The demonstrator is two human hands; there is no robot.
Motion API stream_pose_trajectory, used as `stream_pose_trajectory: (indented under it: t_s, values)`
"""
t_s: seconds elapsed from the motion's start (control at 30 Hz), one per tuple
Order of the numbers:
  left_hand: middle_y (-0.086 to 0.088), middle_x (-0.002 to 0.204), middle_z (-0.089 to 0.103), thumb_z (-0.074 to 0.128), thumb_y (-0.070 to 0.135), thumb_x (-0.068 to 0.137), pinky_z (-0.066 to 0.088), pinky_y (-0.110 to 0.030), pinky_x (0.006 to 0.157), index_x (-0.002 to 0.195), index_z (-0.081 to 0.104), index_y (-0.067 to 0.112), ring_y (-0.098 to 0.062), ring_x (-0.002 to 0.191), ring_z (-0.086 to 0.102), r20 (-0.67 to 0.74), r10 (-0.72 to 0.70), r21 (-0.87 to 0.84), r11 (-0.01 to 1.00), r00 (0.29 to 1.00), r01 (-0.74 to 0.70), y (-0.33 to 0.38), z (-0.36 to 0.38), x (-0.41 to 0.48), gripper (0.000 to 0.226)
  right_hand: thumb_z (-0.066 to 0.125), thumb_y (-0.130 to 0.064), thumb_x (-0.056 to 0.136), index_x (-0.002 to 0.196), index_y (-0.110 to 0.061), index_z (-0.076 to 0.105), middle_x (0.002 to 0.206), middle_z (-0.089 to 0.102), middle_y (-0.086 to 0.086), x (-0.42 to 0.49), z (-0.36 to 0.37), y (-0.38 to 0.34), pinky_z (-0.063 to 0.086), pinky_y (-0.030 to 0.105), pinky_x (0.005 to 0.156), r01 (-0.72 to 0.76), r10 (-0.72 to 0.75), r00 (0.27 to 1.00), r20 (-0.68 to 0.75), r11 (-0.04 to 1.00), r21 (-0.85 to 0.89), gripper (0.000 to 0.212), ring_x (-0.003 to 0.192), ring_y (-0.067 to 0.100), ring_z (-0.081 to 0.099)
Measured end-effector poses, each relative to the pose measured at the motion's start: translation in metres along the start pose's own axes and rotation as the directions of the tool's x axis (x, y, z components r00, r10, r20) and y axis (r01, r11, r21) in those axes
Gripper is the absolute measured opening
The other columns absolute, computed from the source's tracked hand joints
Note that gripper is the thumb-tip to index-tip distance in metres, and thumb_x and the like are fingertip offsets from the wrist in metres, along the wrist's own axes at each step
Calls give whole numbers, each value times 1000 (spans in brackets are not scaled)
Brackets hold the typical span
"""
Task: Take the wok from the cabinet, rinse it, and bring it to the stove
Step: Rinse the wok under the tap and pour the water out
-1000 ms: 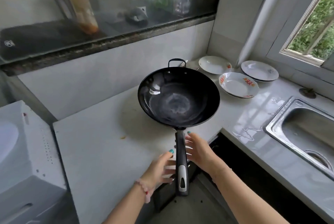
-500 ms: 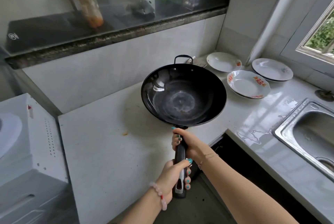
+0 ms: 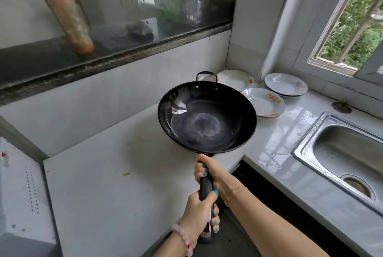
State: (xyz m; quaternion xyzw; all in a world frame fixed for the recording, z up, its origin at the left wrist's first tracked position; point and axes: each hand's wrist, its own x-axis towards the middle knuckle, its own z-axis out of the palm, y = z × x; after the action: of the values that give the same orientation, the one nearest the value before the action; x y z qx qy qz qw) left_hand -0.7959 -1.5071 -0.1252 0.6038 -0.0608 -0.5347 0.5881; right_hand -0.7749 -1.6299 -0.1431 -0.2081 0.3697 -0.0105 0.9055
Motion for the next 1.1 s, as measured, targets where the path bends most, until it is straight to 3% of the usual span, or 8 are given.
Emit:
stream_pose_trajectory:
  t_s: [0.3,0.47,0.6,0.77,1.1]
  values:
    - [-3,44,42,54,29,92,34,-22,35,75,39,8,-16,32,38,241,-1,105,994,970,-25,-8,63,20,31,38,-12,93,48,-19,27,33,24,-8,-62,-51,-49,21,14,25,231,-225,972,-63,968,96,47,23,4,23]
    - [-2,46,45,54,38,90,36,-22,36,78,42,10,-15,34,41,459,-48,200,979,887,-50,-11,116,29,33,36,-12,92,56,-18,28,32,24,-9,-110,-100,-77,23,14,24,421,-398,900,-181,900,115,38,22,3,23]
    - [-2,46,48,49,36,94,38,-22,36,81,42,9,-15,34,43,557,-122,300,952,822,-62,-18,159,36,31,40,-11,91,58,-18,32,35,24,-9,-144,-145,-92,22,13,26,510,-451,848,-280,838,194,35,25,3,23]
    - [-3,46,49,44,29,96,39,-22,35,83,42,8,-15,33,44,585,-222,384,923,780,-25,-30,209,51,26,40,-8,89,43,-17,32,33,24,-8,-171,-195,-110,22,14,26,525,-427,840,-336,796,302,47,24,4,22]
    - [-6,46,47,44,24,96,38,-22,35,78,43,6,-16,32,42,536,-325,460,887,779,53,-56,290,70,26,43,-5,87,53,-18,29,34,27,-7,-194,-277,-139,25,15,25,492,-352,859,-373,771,405,39,24,6,26]
